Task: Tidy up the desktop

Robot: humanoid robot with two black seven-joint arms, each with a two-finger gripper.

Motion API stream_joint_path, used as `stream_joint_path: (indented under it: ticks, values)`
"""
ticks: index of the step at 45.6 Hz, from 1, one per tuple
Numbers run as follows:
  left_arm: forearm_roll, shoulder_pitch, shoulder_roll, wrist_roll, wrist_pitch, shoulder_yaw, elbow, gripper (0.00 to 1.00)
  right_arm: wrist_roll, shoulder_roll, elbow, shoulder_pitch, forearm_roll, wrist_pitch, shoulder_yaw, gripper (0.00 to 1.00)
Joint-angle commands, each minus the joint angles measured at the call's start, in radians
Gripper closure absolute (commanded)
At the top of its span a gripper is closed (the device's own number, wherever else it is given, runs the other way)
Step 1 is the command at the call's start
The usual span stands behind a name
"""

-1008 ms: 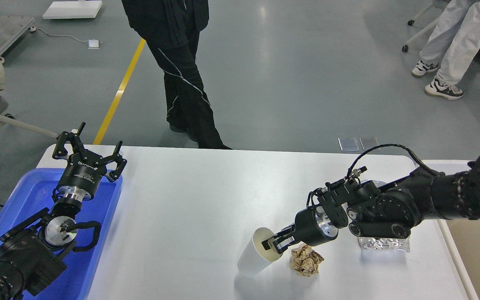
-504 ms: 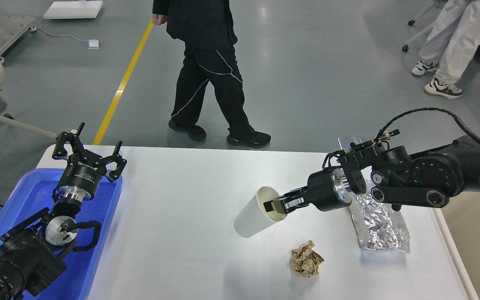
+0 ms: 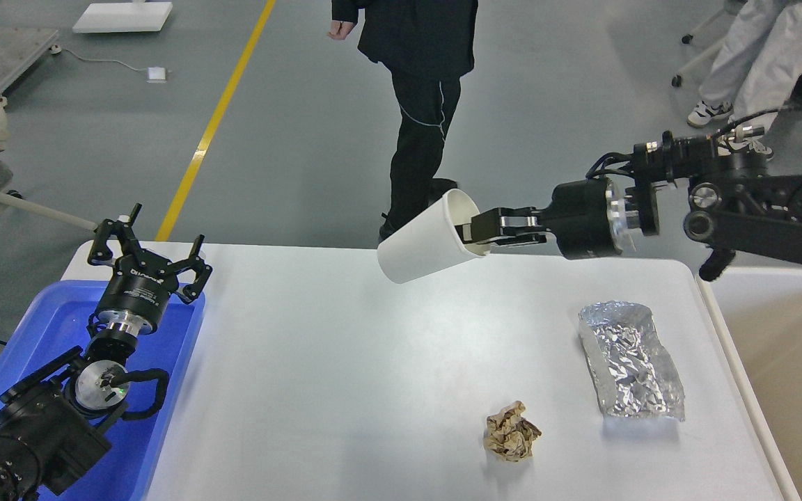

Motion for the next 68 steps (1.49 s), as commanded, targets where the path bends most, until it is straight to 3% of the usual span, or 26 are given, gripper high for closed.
stream_joint_path:
  ticks: [1,13,26,43,46,52,56,60,68]
  values:
    - [0.000,0.000,0.000,0.000,0.000,-0.001,0.000,0.00,0.000,-0.066,0.001,0.007,0.076,0.042,0.056,1.00]
    - [0.000,0.000,0.000,0.000,0.000,-0.001,0.000,0.00,0.000,-0.133,-0.151,-0.024,0.145,0.041,0.054,1.00]
    - [0.000,0.000,0.000,0.000,0.000,0.001,0.000,0.00,-0.006,-0.199,-0.554,-0.156,0.168,0.076,0.052,1.00]
    - [0.000,0.000,0.000,0.000,0.000,0.001,0.000,0.00,-0.018,-0.185,-1.108,-0.467,0.270,0.077,0.052,1.00]
    - [0.000,0.000,0.000,-0.001,0.000,-0.001,0.000,0.00,-0.059,-0.164,-1.188,-0.515,0.273,0.077,0.052,1.00]
    - [0.000,0.000,0.000,-0.001,0.000,-0.001,0.000,0.00,-0.251,-0.129,-1.303,-0.610,0.276,0.073,0.056,1.00]
    - [0.000,0.000,0.000,0.000,0.000,-0.001,0.000,0.00,-0.340,-0.116,-1.323,-0.651,0.306,0.065,0.062,1.00]
    - [0.000,0.000,0.000,0.000,0.000,-0.001,0.000,0.00,-0.386,-0.115,-1.326,-0.687,0.342,0.056,0.062,1.00]
    - [0.000,0.000,0.000,0.000,0.000,-0.001,0.000,0.00,-0.437,-0.093,-1.349,-0.751,0.360,-0.015,0.062,1.00]
